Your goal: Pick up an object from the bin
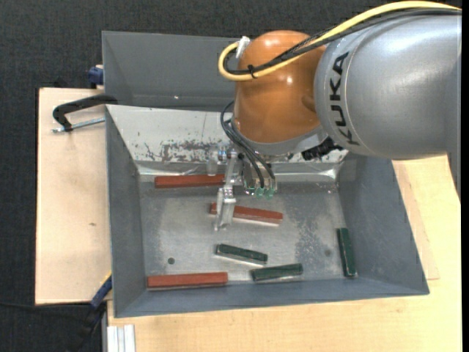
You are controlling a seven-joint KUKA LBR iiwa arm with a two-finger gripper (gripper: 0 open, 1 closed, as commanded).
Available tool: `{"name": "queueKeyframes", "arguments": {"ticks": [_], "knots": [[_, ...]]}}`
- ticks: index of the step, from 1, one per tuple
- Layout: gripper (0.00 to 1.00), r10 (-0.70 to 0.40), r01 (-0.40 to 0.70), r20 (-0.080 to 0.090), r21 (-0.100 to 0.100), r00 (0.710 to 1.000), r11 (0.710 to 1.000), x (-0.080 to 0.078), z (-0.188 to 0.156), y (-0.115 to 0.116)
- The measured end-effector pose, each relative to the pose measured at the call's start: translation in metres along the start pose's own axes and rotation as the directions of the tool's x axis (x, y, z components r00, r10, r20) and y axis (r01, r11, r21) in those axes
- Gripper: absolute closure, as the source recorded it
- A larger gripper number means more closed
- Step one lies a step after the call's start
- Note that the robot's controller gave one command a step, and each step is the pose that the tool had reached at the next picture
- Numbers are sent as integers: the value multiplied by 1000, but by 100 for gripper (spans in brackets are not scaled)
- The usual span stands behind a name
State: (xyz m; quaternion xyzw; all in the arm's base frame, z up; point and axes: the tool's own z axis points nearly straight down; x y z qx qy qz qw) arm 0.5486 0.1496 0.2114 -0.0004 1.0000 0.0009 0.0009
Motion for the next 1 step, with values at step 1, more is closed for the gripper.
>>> {"name": "queueKeyframes", "arguments": {"ticks": [1], "knots": [[0,-94,94,4,0,996,996,-11,37,-16]]}}
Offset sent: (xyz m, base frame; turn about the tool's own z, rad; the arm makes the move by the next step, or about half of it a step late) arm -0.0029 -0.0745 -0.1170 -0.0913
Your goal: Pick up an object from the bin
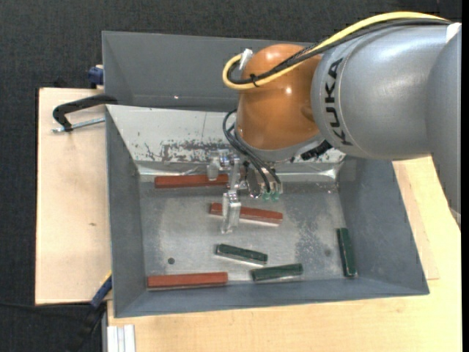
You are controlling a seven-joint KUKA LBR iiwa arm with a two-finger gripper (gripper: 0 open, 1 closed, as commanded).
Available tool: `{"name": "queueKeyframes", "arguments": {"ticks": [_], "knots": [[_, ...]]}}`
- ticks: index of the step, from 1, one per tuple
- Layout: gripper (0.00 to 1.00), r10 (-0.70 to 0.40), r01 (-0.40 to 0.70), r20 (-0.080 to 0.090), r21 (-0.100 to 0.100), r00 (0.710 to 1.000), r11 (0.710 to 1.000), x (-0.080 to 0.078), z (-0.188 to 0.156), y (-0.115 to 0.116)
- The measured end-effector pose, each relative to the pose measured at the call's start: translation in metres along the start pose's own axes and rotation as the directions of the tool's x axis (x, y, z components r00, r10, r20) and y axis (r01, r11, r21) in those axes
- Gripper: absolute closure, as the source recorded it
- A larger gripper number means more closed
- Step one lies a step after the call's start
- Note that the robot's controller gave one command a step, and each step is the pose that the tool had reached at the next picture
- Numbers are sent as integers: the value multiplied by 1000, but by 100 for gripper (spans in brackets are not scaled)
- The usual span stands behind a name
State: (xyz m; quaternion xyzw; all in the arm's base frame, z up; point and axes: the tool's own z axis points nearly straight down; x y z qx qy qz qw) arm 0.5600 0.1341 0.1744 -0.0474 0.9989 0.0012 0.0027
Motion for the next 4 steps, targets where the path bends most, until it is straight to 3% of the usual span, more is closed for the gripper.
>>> {"name": "queueKeyframes", "arguments": {"ticks": [1,2,3,4], "knots": [[100,4,-4,-3,1,1000,1000,19,79,-57],[0,4,-4,-3,0,1000,1000,19,79,-57],[0,4,-4,-3,0,1000,1000,19,79,-57],[100,181,-181,0,0,984,984,-21,104,-63]]}}
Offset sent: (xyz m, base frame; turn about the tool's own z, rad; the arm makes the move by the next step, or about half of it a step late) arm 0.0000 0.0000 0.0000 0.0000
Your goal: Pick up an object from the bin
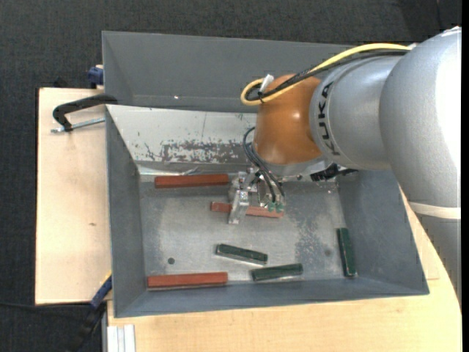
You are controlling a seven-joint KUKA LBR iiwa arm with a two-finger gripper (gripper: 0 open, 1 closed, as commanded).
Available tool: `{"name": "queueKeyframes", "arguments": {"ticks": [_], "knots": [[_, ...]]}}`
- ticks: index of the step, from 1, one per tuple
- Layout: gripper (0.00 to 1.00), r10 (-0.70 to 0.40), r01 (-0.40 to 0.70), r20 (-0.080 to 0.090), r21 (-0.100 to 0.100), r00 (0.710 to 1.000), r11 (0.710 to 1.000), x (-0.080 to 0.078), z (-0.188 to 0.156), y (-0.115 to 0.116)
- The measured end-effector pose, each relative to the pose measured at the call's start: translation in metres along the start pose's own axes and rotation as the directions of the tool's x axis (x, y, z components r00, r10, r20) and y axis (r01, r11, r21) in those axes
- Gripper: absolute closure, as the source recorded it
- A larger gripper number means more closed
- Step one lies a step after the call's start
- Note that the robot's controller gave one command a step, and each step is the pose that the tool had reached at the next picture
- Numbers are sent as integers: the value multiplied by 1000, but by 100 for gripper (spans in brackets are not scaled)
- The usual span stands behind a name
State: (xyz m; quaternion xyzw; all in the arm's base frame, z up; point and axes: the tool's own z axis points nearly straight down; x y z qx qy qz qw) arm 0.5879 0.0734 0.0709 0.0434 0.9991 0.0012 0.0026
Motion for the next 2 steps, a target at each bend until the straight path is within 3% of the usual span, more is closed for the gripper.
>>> {"name": "queueKeyframes", "arguments": {"ticks": [1,2], "knots": [[100,0,0,0,0,1000,1000,0,0,0],[100,2,-2,0,1,1000,1000,4,-134,-37]]}}
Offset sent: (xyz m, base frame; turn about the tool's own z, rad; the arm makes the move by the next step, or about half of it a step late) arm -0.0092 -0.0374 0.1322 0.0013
